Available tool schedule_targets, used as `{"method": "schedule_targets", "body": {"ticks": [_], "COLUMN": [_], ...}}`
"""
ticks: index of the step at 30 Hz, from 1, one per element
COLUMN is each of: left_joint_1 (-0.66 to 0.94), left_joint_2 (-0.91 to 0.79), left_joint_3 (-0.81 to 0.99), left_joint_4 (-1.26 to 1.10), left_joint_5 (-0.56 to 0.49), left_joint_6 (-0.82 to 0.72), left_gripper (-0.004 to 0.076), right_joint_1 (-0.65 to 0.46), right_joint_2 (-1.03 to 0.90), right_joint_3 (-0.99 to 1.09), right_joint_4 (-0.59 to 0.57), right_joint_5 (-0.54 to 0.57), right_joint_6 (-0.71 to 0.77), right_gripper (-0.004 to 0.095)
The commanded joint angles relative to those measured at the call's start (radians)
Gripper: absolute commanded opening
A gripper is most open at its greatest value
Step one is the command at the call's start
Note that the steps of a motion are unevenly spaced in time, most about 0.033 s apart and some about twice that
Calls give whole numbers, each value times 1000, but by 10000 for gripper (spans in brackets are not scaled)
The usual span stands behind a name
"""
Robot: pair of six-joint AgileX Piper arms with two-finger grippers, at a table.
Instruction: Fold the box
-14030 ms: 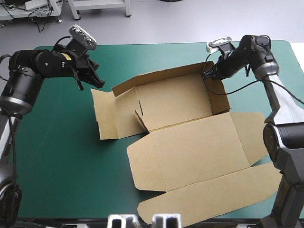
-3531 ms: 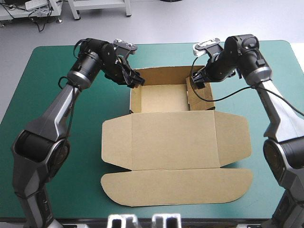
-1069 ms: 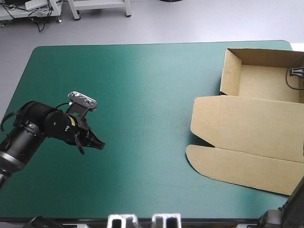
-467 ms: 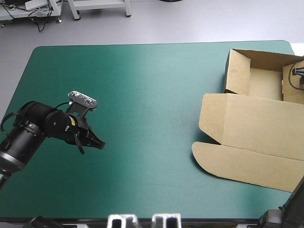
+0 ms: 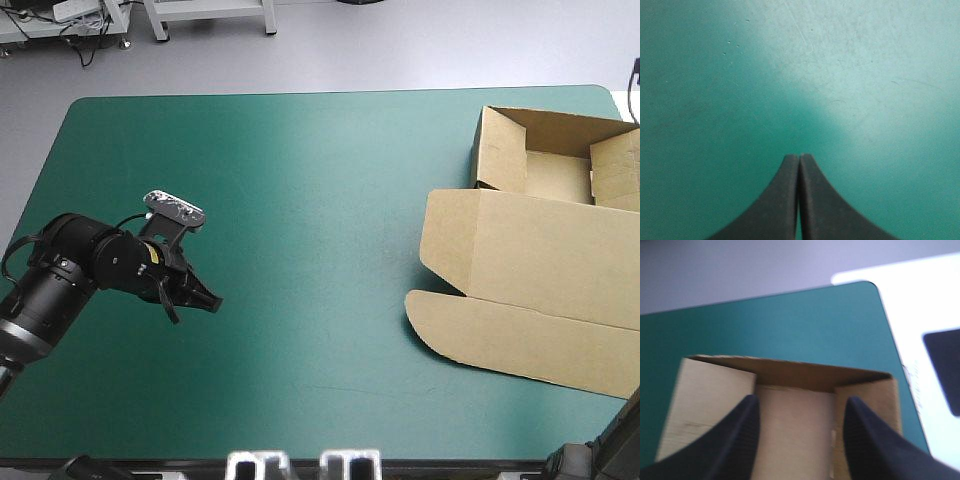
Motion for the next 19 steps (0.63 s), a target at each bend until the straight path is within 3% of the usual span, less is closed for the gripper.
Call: {"method": "schedule_targets", "body": {"ticks": [1, 3, 4, 9, 15, 19], "left_joint_1": [-2, -2, -2, -2, -2, -2], "left_joint_2": [-26, -26, -26, -26, -26, -27], "left_joint_3": [-24, -24, -24, -24, -21, -8], "left_joint_4": [-5, -5, -5, -5, -5, 2], "left_joint_5": [-43, -49, -52, -70, -104, -124], "left_joint_6": [-5, -5, -5, -8, -9, -9], "left_gripper": [-9, -9, -9, -9, -9, -9], "right_joint_1": [44, 97, 133, 290, 383, 407], "right_joint_2": [-128, -179, -208, -356, -548, -666], "right_joint_3": [-2, 51, 93, 380, 772, 995], "right_joint_4": [115, 87, 58, -76, 5, 13], "right_joint_5": [-2, -2, -2, -2, -53, -191], "right_joint_6": [-76, -124, -139, -167, -240, -238], "right_gripper": [162, 4, -13, -18, -17, -17]}}
